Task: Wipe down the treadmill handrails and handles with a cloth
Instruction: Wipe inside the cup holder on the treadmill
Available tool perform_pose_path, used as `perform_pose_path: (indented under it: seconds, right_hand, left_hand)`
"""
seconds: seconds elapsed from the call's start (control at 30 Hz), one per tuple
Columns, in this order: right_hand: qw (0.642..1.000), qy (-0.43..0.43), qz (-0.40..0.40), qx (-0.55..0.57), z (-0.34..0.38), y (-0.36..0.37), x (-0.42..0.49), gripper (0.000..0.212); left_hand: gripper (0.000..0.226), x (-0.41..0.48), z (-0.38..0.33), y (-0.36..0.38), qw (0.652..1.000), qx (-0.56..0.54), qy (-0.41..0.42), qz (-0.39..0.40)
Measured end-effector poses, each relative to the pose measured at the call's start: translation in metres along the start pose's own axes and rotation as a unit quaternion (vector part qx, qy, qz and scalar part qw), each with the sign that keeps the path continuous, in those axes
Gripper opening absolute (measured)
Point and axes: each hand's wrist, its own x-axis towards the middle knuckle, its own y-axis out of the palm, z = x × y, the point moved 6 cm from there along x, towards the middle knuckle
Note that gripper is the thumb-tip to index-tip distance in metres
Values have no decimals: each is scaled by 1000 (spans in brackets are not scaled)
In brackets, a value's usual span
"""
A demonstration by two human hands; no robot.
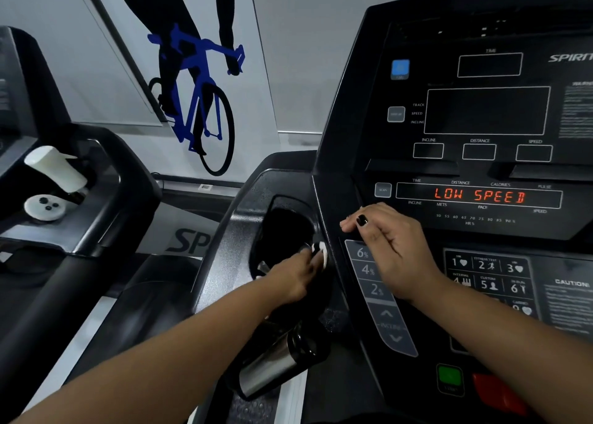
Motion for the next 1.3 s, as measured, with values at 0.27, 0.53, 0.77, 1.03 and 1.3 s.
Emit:
perform_pose_path:
  seconds: [0.27,0.53,0.77,1.03,1.3]
  right_hand:
    - [1000,2,-5,-20,1,0,-1,42]
    - [999,14,-11,-29,1,-3,-2,42]
    - [1000,19,0,-20,-1,-2,-3,39]
    - [1000,14,-2,-19,0,0,-1,38]
    - [1000,15,-9,-23,-1,-2,-2,39]
  left_hand:
    - [63,23,-8,-2,941,-323,-96,19]
    - [61,-29,10,0,956,263,98,-81]
    - [72,-71,40,-5,915,300,265,-50]
    - [86,-34,11,8,953,276,114,43]
    - [103,-17,1,13,977,195,46,76]
